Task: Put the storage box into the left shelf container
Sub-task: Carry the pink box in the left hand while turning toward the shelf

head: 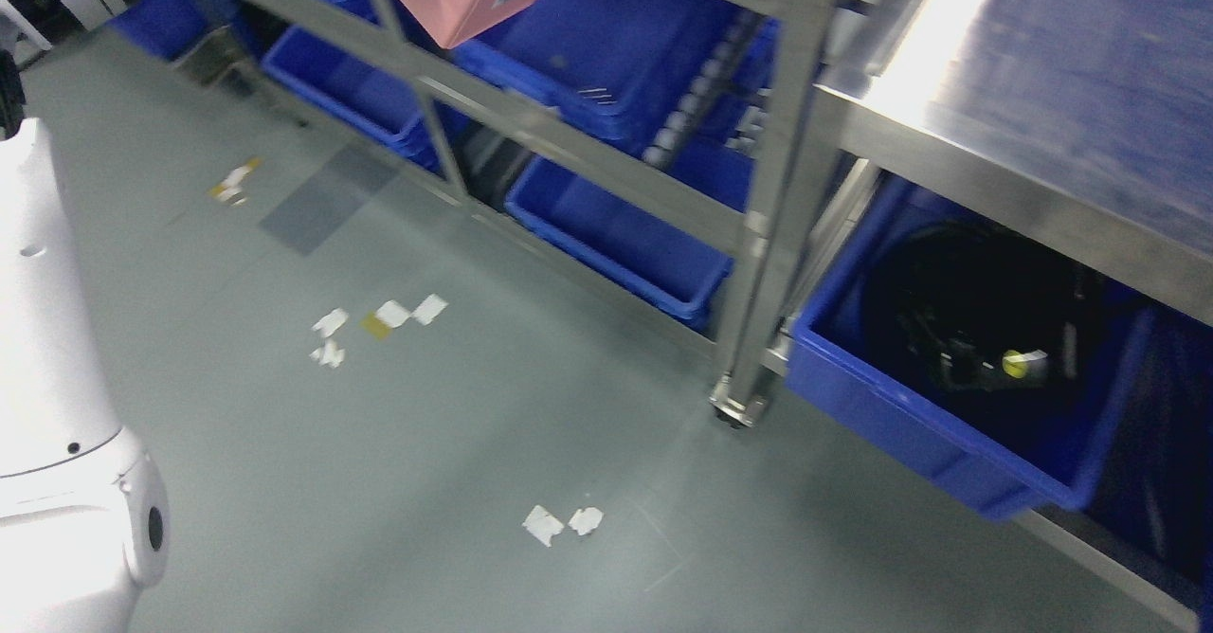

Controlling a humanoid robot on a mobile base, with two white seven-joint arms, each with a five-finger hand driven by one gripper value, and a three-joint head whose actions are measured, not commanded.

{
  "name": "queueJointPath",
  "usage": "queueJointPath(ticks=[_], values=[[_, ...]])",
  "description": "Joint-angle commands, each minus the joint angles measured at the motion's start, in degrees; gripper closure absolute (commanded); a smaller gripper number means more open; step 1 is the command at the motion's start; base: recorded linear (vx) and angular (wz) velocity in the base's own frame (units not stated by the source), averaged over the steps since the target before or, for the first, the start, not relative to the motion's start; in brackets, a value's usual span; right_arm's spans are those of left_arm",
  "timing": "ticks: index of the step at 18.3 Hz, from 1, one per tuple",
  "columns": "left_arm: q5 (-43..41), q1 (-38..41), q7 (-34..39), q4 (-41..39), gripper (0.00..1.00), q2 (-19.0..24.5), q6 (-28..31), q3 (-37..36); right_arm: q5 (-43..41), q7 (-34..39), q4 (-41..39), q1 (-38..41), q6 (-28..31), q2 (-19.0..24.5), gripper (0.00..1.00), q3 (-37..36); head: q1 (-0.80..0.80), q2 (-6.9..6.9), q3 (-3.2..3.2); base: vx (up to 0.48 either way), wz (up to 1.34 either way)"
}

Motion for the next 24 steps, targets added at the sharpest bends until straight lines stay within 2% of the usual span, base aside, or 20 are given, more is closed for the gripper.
queueJointPath(ticks=[1,5,13,24], values=[[0.0,1.3,0.1,-0.7,1.0,-2.1,0.0,-1.5,-0.1,0.0,-1.0,-0.3,0.0,-1.0,0.0,-0.2,0.0,0.0,0.0,0.063,1.41],[-0.1,2.5,0.1,-0.6,0.99,-1.6,-0.6,-1.3,-0.1,0.0,-1.0,-0.3,0.0,-1.0,0.0,-0.2,0.0,0.01,0.0,0.082,1.27],[-0.3,11.7,0.4,-0.6,0.99,-0.4,-5.8,2.4,-0.1,-0.1,-1.0,-0.3,0.0,-1.0,0.0,-0.2,0.0,0.03,0.0,0.161,0.93],[-0.3,12.9,0.4,-0.6,0.99,-0.5,-7.1,3.2,-0.1,-0.1,-1.0,-0.3,0.0,-1.0,0.0,-0.2,0.0,0.03,0.0,0.331,0.46]])
